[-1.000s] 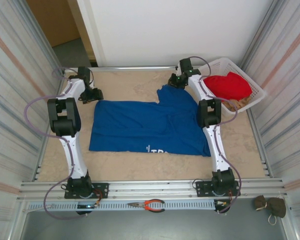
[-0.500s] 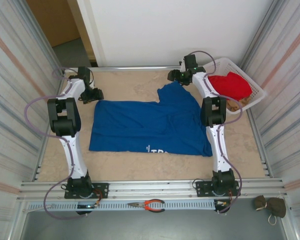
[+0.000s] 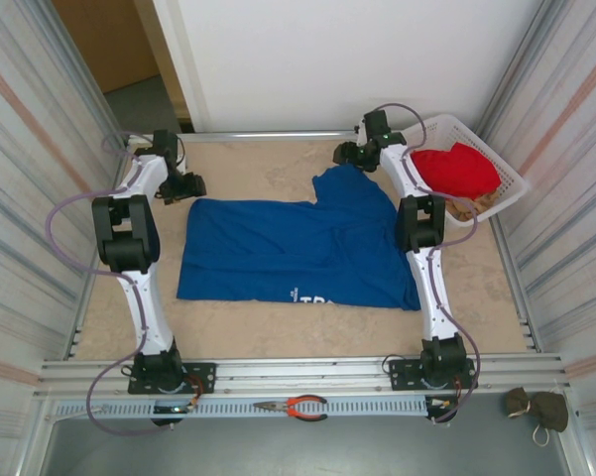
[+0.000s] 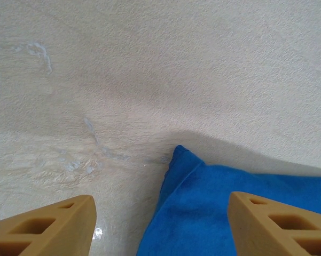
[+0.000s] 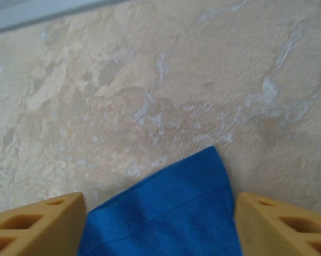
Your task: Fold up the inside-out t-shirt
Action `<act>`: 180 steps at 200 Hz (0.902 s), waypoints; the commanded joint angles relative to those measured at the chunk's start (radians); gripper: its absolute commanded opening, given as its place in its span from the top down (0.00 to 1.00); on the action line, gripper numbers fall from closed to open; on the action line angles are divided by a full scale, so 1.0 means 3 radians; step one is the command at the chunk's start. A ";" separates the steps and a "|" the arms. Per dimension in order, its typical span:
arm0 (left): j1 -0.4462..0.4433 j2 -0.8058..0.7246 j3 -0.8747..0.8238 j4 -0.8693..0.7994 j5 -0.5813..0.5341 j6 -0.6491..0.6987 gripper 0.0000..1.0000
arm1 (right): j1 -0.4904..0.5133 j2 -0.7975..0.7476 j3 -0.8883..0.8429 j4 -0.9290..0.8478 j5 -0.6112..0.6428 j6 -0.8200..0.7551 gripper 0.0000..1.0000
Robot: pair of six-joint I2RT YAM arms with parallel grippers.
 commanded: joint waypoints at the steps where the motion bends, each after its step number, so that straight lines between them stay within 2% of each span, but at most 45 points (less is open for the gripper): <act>1: 0.0039 -0.0071 0.0098 -0.0128 0.0055 0.0080 0.33 | 0.0068 0.0125 0.0052 -0.0256 -0.0145 -0.0099 0.49; 35: 0.0033 -0.0011 0.0110 -0.0182 0.0023 0.0150 0.33 | 0.0089 0.0044 0.0004 -0.0301 -0.0171 -0.0099 1.00; 64: -0.0050 0.0035 0.0111 -0.0183 -0.0182 0.0299 0.35 | 0.0035 -0.0240 -0.0241 -0.0238 -0.0254 -0.0034 1.00; 96: -0.0185 0.0093 0.0110 -0.0117 -0.0544 0.0466 0.41 | -0.0030 -0.0772 -0.0788 -0.0002 -0.0299 0.0006 1.00; 133: -0.0219 0.0206 0.0204 -0.0094 -0.0582 0.0515 0.47 | -0.0092 -0.1168 -0.1129 0.0130 -0.0309 0.0015 1.00; 162: -0.0225 0.0280 0.0272 -0.0105 -0.0605 0.0540 0.50 | -0.0118 -0.1255 -0.1174 0.0111 -0.0319 0.0011 1.00; 180: -0.0225 0.0321 0.0294 -0.0107 -0.0611 0.0550 0.55 | -0.0133 -0.1287 -0.1197 0.0105 -0.0334 0.0021 1.00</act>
